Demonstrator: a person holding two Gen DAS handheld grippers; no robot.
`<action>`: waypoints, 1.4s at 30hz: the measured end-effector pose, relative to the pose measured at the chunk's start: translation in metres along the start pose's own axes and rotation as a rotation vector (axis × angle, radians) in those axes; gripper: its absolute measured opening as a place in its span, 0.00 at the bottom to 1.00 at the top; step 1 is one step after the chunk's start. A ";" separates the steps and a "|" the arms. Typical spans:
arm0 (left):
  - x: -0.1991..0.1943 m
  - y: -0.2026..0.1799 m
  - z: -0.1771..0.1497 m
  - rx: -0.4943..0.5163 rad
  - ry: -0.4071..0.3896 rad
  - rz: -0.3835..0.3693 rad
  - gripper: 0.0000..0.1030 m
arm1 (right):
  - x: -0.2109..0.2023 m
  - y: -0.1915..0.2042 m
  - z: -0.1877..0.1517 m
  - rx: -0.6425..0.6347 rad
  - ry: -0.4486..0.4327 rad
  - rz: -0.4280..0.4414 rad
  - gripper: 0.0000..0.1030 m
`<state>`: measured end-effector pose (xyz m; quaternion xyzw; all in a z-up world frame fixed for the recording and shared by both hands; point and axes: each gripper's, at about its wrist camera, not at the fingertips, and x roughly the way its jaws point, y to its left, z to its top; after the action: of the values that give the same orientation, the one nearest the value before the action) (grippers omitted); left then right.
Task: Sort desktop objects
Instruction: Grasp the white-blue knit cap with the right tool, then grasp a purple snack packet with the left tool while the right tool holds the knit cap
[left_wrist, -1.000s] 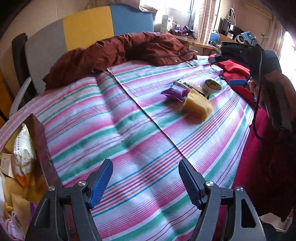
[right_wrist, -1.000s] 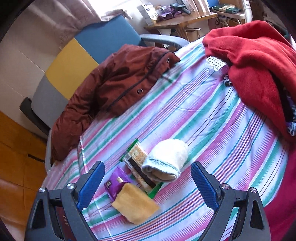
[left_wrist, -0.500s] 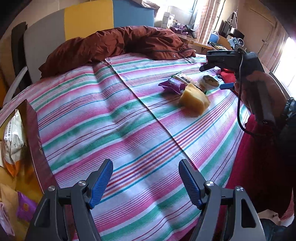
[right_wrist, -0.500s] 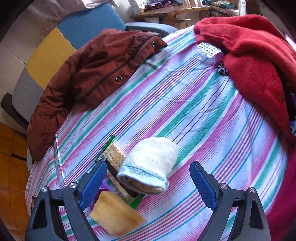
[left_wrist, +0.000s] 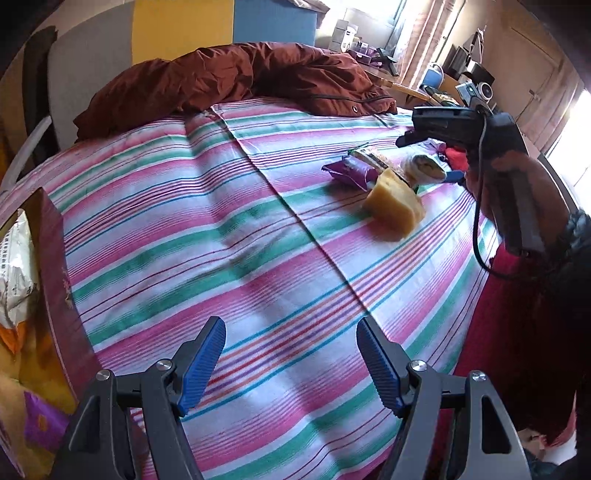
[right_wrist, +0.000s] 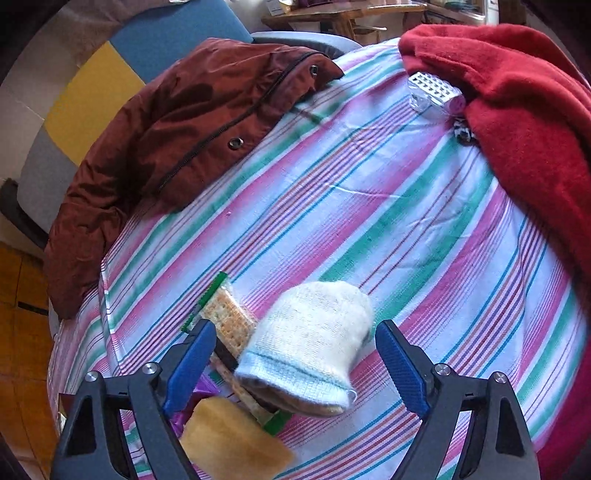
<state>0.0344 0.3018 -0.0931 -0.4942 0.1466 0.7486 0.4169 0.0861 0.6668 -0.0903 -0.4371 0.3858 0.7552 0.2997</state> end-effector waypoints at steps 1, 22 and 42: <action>0.002 0.000 0.004 -0.007 0.003 0.000 0.73 | 0.000 0.000 0.000 0.000 0.002 -0.002 0.87; 0.039 -0.021 0.090 -0.008 0.005 -0.045 0.72 | -0.023 0.002 -0.001 -0.098 -0.046 -0.042 0.59; 0.115 -0.062 0.147 0.258 0.046 -0.040 0.64 | -0.033 0.037 -0.003 -0.153 -0.069 0.041 0.59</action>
<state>-0.0277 0.4875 -0.1113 -0.4566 0.2412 0.7034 0.4884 0.0726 0.6412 -0.0497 -0.4245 0.3255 0.8029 0.2630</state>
